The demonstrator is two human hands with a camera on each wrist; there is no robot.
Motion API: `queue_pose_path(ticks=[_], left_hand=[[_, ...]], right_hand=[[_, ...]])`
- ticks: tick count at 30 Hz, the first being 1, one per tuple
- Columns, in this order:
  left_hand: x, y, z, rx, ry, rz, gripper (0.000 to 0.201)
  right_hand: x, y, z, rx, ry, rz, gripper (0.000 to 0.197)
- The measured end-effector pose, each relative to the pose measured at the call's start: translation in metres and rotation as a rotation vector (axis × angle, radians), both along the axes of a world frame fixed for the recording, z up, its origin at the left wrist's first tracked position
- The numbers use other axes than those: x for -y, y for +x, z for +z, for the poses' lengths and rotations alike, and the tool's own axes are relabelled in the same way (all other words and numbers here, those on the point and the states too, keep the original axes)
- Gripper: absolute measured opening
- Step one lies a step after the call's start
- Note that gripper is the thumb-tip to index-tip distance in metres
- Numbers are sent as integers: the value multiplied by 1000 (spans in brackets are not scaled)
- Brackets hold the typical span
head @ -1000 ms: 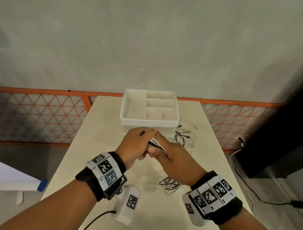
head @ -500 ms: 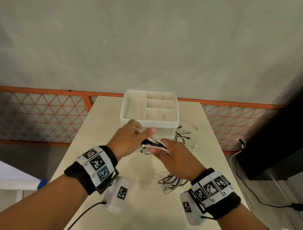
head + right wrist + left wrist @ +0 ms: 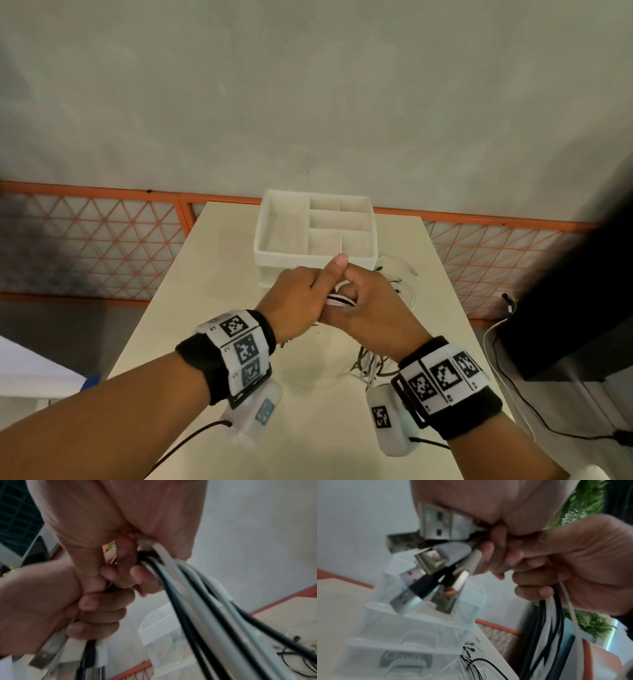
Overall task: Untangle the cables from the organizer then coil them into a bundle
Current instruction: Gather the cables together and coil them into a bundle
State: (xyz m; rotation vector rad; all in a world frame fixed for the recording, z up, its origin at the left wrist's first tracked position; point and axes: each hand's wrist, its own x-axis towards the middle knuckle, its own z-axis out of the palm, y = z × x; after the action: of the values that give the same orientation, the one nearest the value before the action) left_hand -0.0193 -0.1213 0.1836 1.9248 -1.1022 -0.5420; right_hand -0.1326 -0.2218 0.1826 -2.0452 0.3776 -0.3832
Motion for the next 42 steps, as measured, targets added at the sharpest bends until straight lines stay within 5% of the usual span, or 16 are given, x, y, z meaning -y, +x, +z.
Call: queue_pose_path(ticks=[4, 9, 18, 22, 26, 29, 32, 35, 39, 42], left_hand=[[-4, 19, 4, -52, 59, 58, 71], [-17, 29, -1, -195, 169, -153, 59], [-8, 40, 14, -663, -249, 289, 49], [1, 24, 5, -460, -201, 295, 67], [3, 5, 6, -211, -118, 79, 90], [5, -4, 13, -254, -178, -42, 72], [5, -1, 13, -549, -198, 74, 56], [-3, 11, 15, -744, -175, 146, 42], [-10, 18, 17, -591, -111, -11, 42], [-13, 15, 20, -451, 0, -155, 25]], right_hand=[[20, -13, -7, 59, 83, -40, 8], [24, -21, -22, 90, 150, -65, 27], [29, -40, -31, 165, 341, -117, 34], [14, -22, -16, 395, 376, -242, 44], [-7, -7, -7, 481, 219, -206, 32], [-21, 1, -12, 454, 65, -193, 30], [-32, 0, -19, 362, -46, -68, 22], [-31, -6, -14, 240, 45, -47, 29], [-12, -8, 8, 297, -25, -250, 35], [-10, -3, 31, 217, -176, -82, 58]])
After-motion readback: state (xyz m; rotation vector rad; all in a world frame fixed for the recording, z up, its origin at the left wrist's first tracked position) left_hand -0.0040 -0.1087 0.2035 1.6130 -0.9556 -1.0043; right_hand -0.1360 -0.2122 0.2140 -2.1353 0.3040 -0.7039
